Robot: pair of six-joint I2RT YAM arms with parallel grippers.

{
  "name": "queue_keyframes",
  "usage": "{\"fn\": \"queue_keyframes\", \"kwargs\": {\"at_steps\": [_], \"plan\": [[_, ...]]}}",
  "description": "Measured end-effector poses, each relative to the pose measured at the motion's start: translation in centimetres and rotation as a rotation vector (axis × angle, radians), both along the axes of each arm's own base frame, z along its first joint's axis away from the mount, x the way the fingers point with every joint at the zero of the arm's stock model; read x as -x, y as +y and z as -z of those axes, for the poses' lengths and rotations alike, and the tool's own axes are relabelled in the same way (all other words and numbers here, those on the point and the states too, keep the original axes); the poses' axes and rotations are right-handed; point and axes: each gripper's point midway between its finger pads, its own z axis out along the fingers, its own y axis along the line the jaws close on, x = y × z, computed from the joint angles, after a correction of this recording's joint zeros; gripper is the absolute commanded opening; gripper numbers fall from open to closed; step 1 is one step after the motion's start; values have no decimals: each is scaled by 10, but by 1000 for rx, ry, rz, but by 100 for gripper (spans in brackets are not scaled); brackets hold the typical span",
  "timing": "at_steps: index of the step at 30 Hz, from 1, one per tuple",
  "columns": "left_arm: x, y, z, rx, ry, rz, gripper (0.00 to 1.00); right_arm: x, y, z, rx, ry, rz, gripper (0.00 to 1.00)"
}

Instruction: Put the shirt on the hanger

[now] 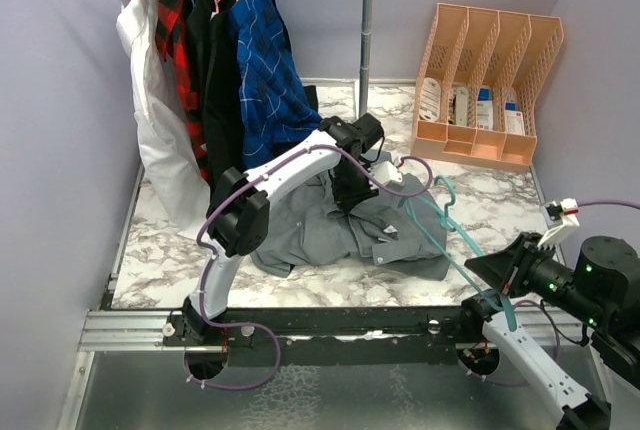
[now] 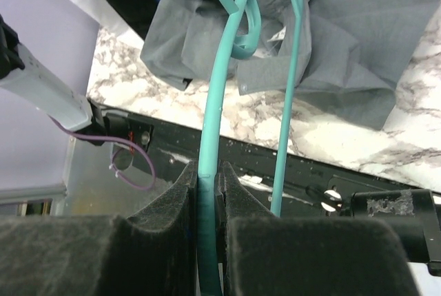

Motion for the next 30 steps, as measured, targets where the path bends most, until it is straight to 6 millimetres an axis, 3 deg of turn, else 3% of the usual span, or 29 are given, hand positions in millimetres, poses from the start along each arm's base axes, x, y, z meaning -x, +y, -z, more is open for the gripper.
{"fn": "queue_keyframes", "kwargs": {"at_steps": [1, 6, 13, 16, 24, 27, 30], "plan": [[-1, 0, 1, -4, 0, 3, 0, 1, 2, 4, 0, 13, -13, 1], [-1, 1, 4, -23, 12, 6, 0, 10, 10, 7, -10, 31, -82, 1], [-17, -10, -18, 19, -52, -108, 0, 28, 15, -21, -58, -51, -157, 1], [-27, -14, -39, 63, -121, -180, 0, 30, 17, -17, -66, -45, -171, 1], [-39, -7, -124, 232, -314, -325, 0, 22, 24, 11, -134, -21, -144, 1], [-37, -2, -135, 254, -339, -343, 0, 12, 29, 18, -164, -21, -132, 1], [-37, -1, -129, 244, -335, -351, 0, -3, 34, 21, -182, -36, -114, 1]]}}
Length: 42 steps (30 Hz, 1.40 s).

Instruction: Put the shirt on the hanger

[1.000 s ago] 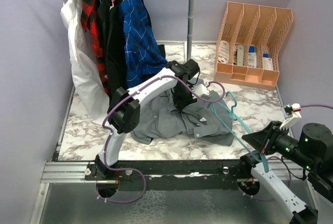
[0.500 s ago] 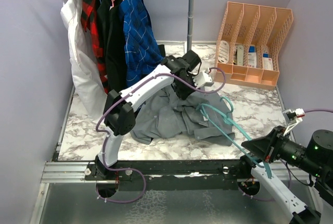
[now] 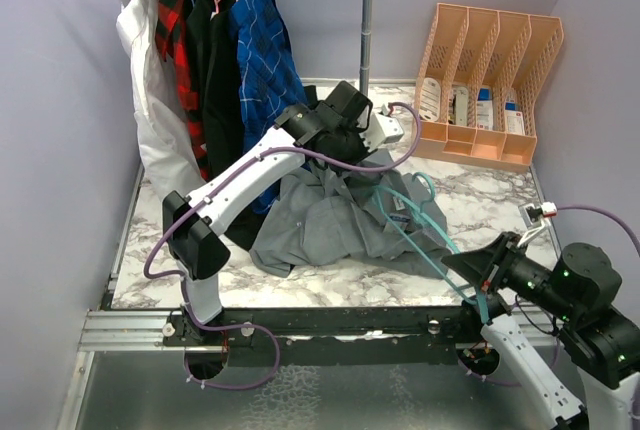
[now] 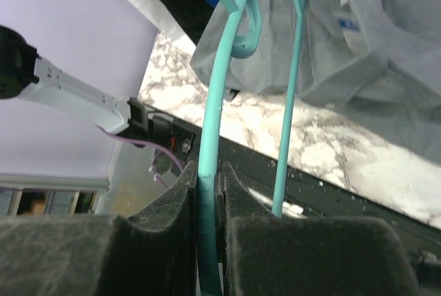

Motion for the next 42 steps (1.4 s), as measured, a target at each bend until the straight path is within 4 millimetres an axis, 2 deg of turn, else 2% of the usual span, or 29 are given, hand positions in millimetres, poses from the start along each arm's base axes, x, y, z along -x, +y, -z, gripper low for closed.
{"fn": "queue_keyframes", "kwargs": {"at_steps": [3, 10, 16, 21, 25, 29, 31, 36, 42], "plan": [[1, 2, 9, -18, 16, -7, 0, -15, 3, 1, -14, -29, 28, 1], [-2, 0, 6, -8, 8, -23, 0, -39, 5, 2, -49, -100, 77, 1], [-10, -10, -11, 43, -13, -49, 0, -55, 12, 27, -82, -45, 91, 1], [-14, -18, -22, 89, -18, -62, 0, -67, 18, 37, -134, -21, 107, 1], [-11, -22, -23, 110, 2, -61, 0, -79, 25, 45, -194, -5, 120, 1], [-8, -24, -22, 120, 18, -58, 0, -94, 31, 68, -229, 51, 144, 1], [-8, -24, -20, 119, 25, -59, 0, -100, 32, 73, -233, 72, 153, 1], [-5, -24, -15, 119, 41, -56, 0, -123, 37, 77, -218, 99, 183, 1], [7, -18, -9, 121, 66, -40, 0, -140, 36, 69, -260, 42, 221, 1]]}}
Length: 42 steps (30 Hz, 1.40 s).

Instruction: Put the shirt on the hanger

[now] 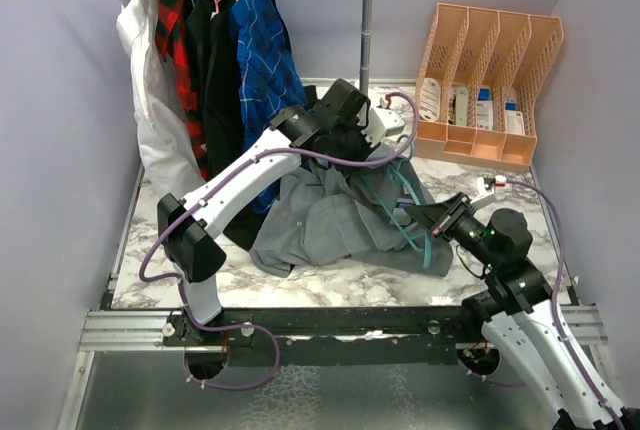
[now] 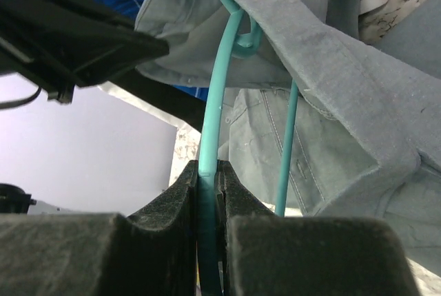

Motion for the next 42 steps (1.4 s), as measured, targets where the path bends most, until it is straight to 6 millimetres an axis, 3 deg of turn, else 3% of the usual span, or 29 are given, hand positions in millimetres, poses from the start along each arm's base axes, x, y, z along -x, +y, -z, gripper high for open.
{"fn": "queue_keyframes", "kwargs": {"at_steps": [6, 12, 17, 19, 20, 21, 22, 29, 31, 33, 34, 36, 39, 40, 42], "plan": [[18, 10, 20, -12, 46, 22, 0, -5, -1, 36, -58, 45, 42, 1], [47, 16, 59, -27, 176, 78, 0, -10, -2, 46, -109, 1, 62, 1], [55, 20, 84, -49, 219, 83, 6, -19, 2, 65, -124, -15, 58, 1], [54, 20, 89, -51, 221, 83, 25, -23, 6, 68, -129, -24, 45, 1], [54, 18, 91, -48, 224, 82, 46, -24, 7, 70, -132, -29, 38, 1], [52, 16, 92, -44, 223, 86, 81, -25, 9, 72, -139, -34, 31, 1], [51, 14, 95, -43, 231, 87, 97, -25, 10, 73, -146, -43, 25, 1], [60, -11, 114, -64, 295, 145, 99, -27, 14, 52, -187, -155, -1, 1], [56, -13, 103, -63, 240, 175, 99, -27, 14, 44, -189, -196, -5, 1], [45, -14, 79, -29, 139, 202, 99, -27, 14, 37, -189, -230, -7, 1], [35, -11, 62, -2, 78, 208, 98, -27, 13, 33, -187, -255, -8, 1], [1, 2, 9, 80, -63, 191, 97, -27, 13, 29, -174, -289, -11, 1], [-67, 42, -80, 221, -325, 145, 98, -27, 13, 29, -139, -325, -19, 1], [-84, 65, -100, 231, -411, 136, 98, -27, 14, 29, -131, -330, -21, 1], [-103, 102, -117, 197, -530, 146, 98, -26, 15, 30, -106, -349, -31, 1]]}}
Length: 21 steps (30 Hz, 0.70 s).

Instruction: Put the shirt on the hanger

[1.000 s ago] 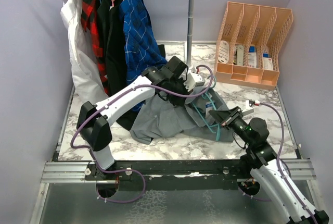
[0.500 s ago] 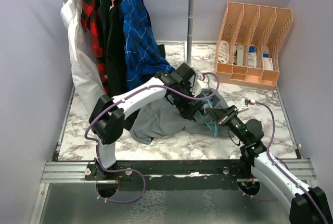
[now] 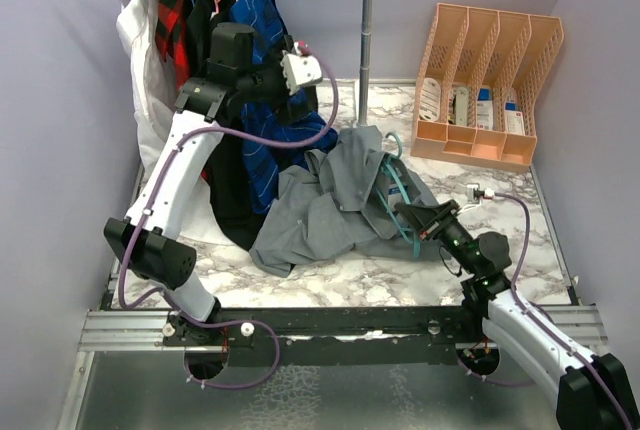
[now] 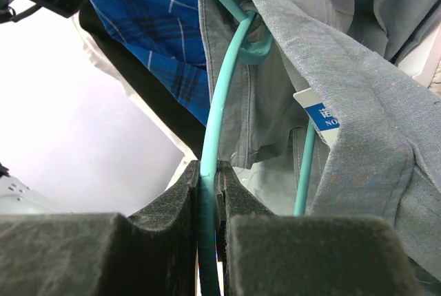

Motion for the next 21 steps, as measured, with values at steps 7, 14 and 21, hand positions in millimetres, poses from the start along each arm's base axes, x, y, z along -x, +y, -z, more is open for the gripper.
{"fn": "queue_keyframes", "kwargs": {"at_steps": [7, 14, 21], "plan": [[23, -3, 51, -177, -157, 343, 96, 4, 9, 4, 74, -63, -59, 1], [47, -26, 90, -226, -172, 585, 99, 13, 19, 0, 102, -131, -142, 1], [67, -43, 113, -250, -189, 712, 99, 24, 28, -5, 107, -183, -222, 1]]}}
